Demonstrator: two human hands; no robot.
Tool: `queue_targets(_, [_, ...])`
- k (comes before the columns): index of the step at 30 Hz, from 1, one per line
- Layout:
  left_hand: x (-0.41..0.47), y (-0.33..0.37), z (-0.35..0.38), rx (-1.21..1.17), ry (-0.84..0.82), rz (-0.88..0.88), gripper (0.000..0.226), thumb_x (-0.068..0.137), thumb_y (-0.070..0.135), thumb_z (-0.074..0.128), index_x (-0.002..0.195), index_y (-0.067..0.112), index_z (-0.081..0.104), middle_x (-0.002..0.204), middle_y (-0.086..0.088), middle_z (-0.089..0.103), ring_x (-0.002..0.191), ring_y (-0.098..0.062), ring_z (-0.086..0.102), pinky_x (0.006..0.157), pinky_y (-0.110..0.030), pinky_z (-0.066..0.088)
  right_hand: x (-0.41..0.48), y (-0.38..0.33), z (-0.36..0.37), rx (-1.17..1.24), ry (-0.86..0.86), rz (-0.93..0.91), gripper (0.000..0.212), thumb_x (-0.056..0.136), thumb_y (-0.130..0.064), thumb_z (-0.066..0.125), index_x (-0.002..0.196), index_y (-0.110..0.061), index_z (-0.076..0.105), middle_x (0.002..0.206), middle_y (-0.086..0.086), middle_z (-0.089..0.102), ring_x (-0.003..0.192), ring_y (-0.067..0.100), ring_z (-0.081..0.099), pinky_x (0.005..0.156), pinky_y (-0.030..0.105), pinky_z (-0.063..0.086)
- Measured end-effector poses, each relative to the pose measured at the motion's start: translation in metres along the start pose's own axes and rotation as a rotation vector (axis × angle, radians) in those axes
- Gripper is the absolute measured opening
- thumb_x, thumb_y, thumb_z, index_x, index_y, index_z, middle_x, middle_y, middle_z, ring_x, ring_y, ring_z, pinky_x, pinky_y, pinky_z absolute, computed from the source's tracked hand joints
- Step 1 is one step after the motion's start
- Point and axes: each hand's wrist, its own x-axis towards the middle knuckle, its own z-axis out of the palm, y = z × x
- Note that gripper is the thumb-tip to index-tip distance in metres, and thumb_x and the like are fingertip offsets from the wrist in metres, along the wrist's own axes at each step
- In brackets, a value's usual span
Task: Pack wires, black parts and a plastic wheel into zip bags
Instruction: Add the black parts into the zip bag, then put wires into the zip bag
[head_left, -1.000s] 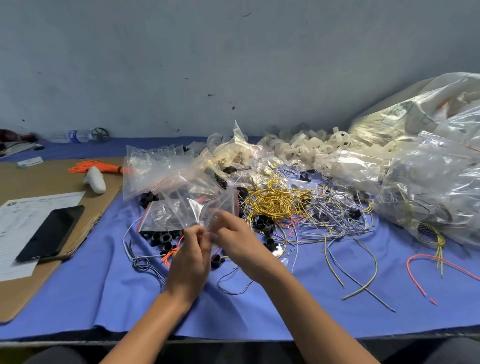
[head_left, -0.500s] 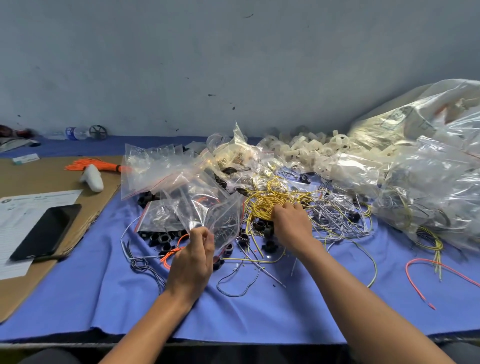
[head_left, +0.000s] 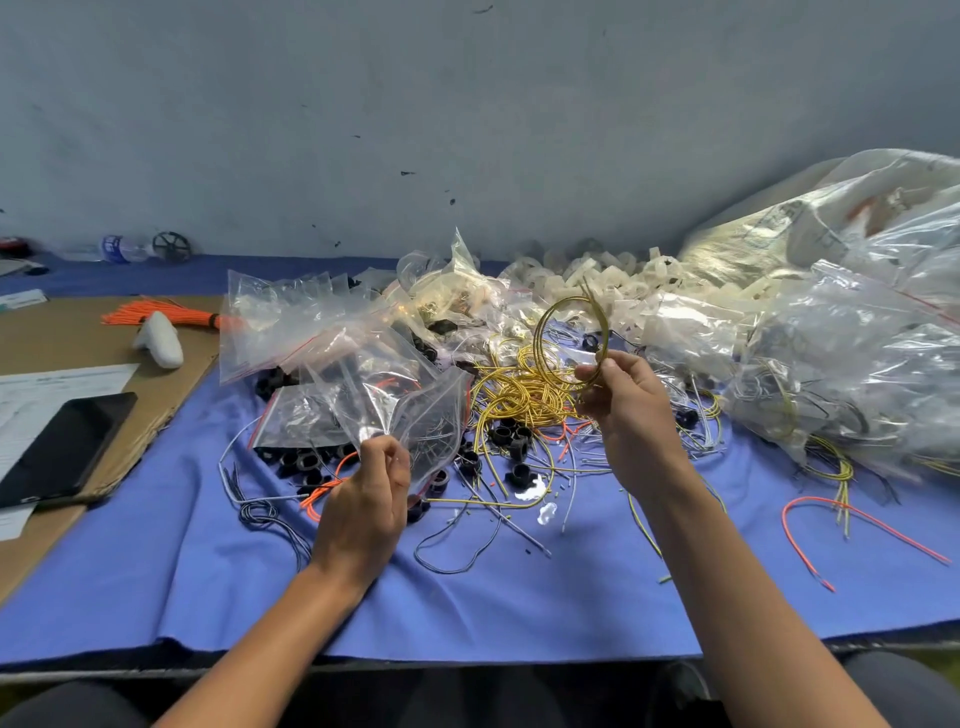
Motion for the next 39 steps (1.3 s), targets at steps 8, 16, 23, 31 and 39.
queue_targets(8, [-0.001, -0.001, 0.0, -0.02, 0.0, 0.008, 0.026, 0.097, 0.047, 0.037, 0.104, 0.022, 0.038, 0.07, -0.002, 0.063, 0.06, -0.04, 0.063, 0.048, -0.037, 0.043, -0.049, -0.009, -0.002, 0.095, -0.126, 0.044, 0.013, 0.102, -0.007, 0.046, 0.1, -0.01, 0.059, 0.076, 0.005, 0.07, 0.052, 0.011, 0.049, 0.051, 0.023, 0.046])
queue_targets(16, [0.015, 0.037, -0.017, -0.17, 0.148, -0.039, 0.038, 0.096, 0.055, 0.047, 0.107, 0.023, 0.063, 0.085, 0.013, 0.05, 0.074, 0.001, 0.05, 0.066, -0.019, 0.041, -0.092, 0.019, -0.004, -0.18, -0.185, -0.007, 0.011, 0.101, -0.011, 0.05, 0.1, -0.01, 0.061, 0.077, 0.008, 0.072, 0.051, 0.015, 0.048, 0.052, 0.021, 0.042])
queue_targets(23, [0.054, 0.094, -0.035, -0.864, -0.211, -0.316, 0.022, 0.084, 0.037, 0.072, 0.103, 0.026, 0.074, 0.075, 0.009, 0.068, 0.064, -0.003, 0.055, 0.059, -0.018, 0.046, -0.104, 0.018, 0.008, -0.161, -0.276, 0.046, 0.011, 0.101, -0.012, 0.051, 0.103, -0.009, 0.061, 0.078, 0.01, 0.072, 0.051, 0.016, 0.048, 0.051, 0.02, 0.041])
queue_targets(31, [0.059, 0.086, -0.039, -0.995, -0.182, -0.404, 0.007, 0.08, 0.027, 0.074, 0.082, 0.022, 0.079, 0.072, 0.004, 0.068, 0.062, -0.006, 0.055, 0.058, -0.016, 0.047, -0.11, 0.014, 0.008, 0.049, -0.406, 0.175, 0.018, 0.1, -0.014, 0.05, 0.108, -0.005, 0.064, 0.078, 0.008, 0.066, 0.056, 0.017, 0.049, 0.055, 0.026, 0.046])
queue_targets(39, [0.068, 0.071, -0.044, -0.944, -0.096, -0.427, 0.013, 0.08, 0.036, 0.074, 0.082, 0.024, 0.077, 0.078, -0.004, 0.075, 0.064, -0.011, 0.063, 0.057, -0.02, 0.05, -0.113, 0.02, 0.004, -0.006, -0.467, 0.183, 0.027, 0.087, -0.033, 0.062, 0.103, -0.013, 0.073, 0.081, 0.008, 0.056, 0.059, 0.013, 0.049, 0.064, 0.032, 0.046])
